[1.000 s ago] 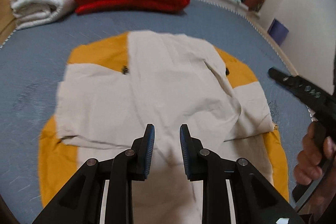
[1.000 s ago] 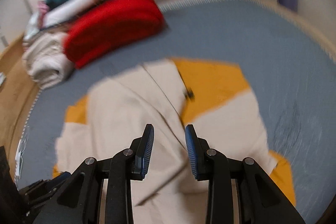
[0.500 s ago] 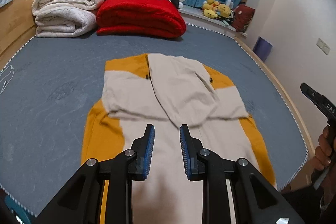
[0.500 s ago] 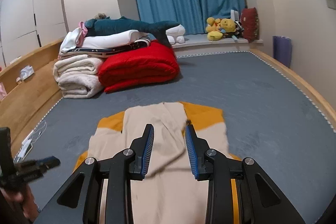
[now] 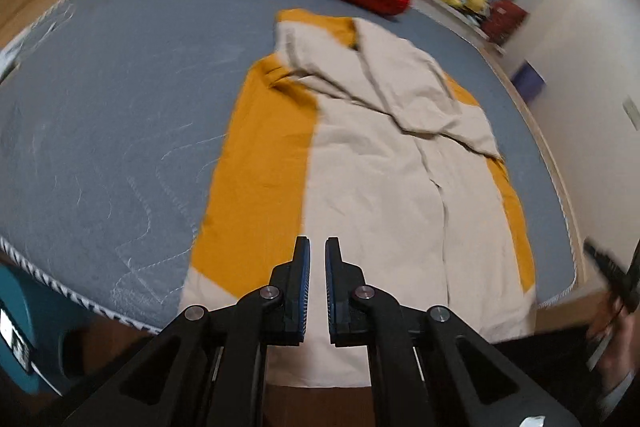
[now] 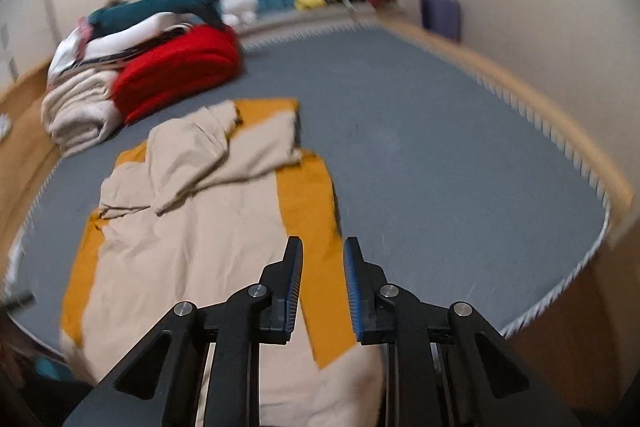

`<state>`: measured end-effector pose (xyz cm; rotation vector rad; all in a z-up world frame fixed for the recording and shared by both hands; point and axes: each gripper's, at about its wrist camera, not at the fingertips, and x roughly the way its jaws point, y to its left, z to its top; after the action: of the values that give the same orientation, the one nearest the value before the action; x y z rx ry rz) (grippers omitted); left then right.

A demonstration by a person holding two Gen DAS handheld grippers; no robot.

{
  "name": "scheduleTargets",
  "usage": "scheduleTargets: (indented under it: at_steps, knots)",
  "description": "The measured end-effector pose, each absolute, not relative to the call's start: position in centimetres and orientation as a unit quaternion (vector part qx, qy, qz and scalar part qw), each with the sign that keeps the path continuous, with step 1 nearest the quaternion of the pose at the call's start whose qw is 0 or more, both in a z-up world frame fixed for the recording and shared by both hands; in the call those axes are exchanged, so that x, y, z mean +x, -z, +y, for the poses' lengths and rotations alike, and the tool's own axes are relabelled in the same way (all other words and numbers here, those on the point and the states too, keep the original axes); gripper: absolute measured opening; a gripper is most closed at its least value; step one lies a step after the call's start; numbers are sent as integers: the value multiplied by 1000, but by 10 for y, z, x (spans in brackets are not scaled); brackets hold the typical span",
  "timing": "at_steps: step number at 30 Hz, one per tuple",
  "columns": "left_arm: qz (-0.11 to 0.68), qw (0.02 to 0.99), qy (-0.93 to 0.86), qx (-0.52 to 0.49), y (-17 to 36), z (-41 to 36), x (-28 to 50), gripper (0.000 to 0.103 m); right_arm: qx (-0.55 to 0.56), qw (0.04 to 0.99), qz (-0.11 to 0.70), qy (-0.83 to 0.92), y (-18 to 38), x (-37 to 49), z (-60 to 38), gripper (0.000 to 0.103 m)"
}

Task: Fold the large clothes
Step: 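Close both tools on the hem corners of the jacket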

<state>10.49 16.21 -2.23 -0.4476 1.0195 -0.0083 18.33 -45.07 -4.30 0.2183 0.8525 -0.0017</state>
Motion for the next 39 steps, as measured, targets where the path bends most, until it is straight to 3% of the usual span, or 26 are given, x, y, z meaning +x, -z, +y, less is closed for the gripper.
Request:
scheduleTargets:
  at_steps: [8,10,13,19,24,35,37,39]
  knots:
    - [568,769,-72,-284,85,199,107,8,120,825,552,-11,124,213,-460,27]
    - [575,763,-89,-280,92,203,109,22,114,805,582,0,141,214,-463,27]
    - [586,751,-113,-282,103,212,109,30,109,789,604,18,159,211,-471,28]
    - [617,731,-124,-265,125,210,115,30,110,756,643,41,187,211,-481,30]
    - [627,730,-130,-238,132,207,118,35,113,734,668,57,206,212,-482,39]
    - [630,739,-124,-202,136,200,123,33,98,738,667,34,212,214,-465,40]
    - [630,741,-123,-197,136,199,122,33,85,740,666,25,212,213,-460,37]
    - [630,743,-123,-188,137,197,122,32,77,743,665,10,208,212,-450,19]
